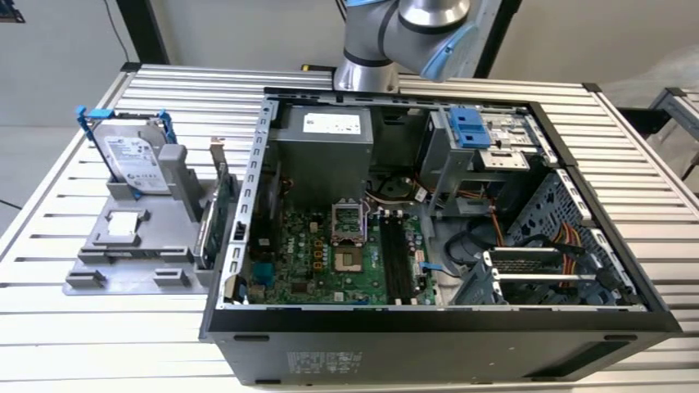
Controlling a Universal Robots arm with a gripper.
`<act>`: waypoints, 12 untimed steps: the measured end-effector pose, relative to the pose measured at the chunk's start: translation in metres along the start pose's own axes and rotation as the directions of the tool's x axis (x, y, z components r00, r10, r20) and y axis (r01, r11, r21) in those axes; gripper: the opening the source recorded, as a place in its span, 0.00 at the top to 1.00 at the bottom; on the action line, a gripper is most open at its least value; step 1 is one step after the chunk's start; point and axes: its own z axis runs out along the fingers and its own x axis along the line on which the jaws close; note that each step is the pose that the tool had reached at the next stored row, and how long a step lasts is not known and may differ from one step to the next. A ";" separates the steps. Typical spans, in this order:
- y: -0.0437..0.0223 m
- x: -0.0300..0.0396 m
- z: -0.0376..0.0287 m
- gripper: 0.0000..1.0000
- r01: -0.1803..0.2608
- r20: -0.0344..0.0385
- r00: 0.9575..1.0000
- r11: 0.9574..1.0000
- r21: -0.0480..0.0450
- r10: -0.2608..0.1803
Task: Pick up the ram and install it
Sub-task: 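Pick up the ram and move it above insertion slot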
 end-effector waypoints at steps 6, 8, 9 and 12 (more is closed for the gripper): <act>0.0001 0.0000 -0.0050 1.00 0.000 0.000 1.000 1.000 0.000 0.000; 0.0000 0.0000 -0.0049 1.00 0.000 0.000 1.000 1.000 0.001 0.000; 0.0000 0.0000 -0.0049 1.00 0.000 0.000 1.000 1.000 0.001 0.000; -0.0002 -0.0008 -0.0024 1.00 0.000 -0.005 1.000 1.000 0.001 0.000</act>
